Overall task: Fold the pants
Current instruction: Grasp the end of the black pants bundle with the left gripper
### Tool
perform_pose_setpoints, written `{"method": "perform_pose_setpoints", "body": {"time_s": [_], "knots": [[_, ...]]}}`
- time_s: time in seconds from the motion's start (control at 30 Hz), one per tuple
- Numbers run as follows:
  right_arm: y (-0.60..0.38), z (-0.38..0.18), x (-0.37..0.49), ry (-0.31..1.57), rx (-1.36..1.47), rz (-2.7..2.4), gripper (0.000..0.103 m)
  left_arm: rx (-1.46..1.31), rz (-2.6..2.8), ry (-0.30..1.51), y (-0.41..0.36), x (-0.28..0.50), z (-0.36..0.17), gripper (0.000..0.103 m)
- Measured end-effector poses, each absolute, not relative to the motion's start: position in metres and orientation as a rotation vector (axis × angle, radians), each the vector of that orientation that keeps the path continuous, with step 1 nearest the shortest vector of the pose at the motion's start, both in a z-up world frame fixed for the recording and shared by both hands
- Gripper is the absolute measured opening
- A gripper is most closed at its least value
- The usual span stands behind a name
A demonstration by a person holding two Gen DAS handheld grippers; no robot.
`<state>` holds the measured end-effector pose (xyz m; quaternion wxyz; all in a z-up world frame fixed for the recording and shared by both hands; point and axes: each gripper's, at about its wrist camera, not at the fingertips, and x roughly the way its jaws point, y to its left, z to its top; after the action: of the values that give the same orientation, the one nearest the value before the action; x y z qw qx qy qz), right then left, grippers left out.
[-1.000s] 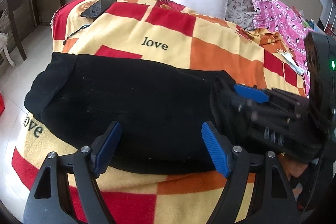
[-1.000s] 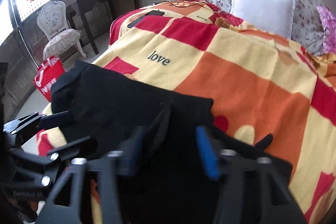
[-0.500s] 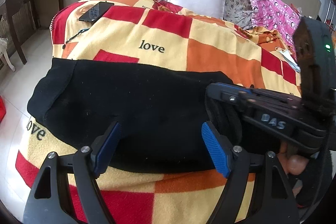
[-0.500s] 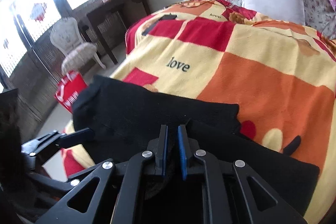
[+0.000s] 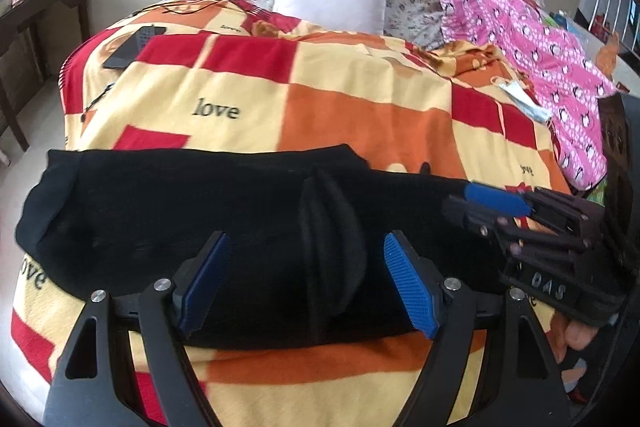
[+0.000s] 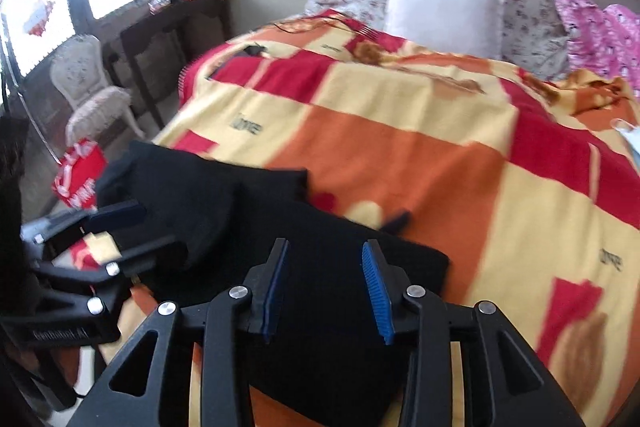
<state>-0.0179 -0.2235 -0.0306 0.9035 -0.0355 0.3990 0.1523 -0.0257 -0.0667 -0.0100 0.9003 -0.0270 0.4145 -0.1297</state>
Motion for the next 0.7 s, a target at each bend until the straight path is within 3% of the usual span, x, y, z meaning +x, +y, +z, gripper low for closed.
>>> {"method": "perform_pose_setpoints", "body": {"time_s": [0.07, 0.23, 0.33, 0.7], "knots": [[-0.229, -0.038, -0.021, 0.844, -0.090, 0.302, 0.028, -0.020, -0.254, 0.858, -0.077, -0.021, -0.016, 0.079], [-0.234, -0.057, -0.016, 0.873, -0.075, 0.305, 0.028, 0.023, -0.209, 0.895, -0.087, -0.004, -0.037, 0.079], [-0.234, -0.060, -0.009, 0.868, -0.063, 0.315, 0.028, -0.011, -0.196, 0.894, -0.083, 0.003, -0.040, 0.085], [-0.237, -0.042, -0.022, 0.855, -0.027, 0.342, 0.029, 0.002, -0.174, 0.871, -0.075, -0.003, -0.032, 0.085]]}}
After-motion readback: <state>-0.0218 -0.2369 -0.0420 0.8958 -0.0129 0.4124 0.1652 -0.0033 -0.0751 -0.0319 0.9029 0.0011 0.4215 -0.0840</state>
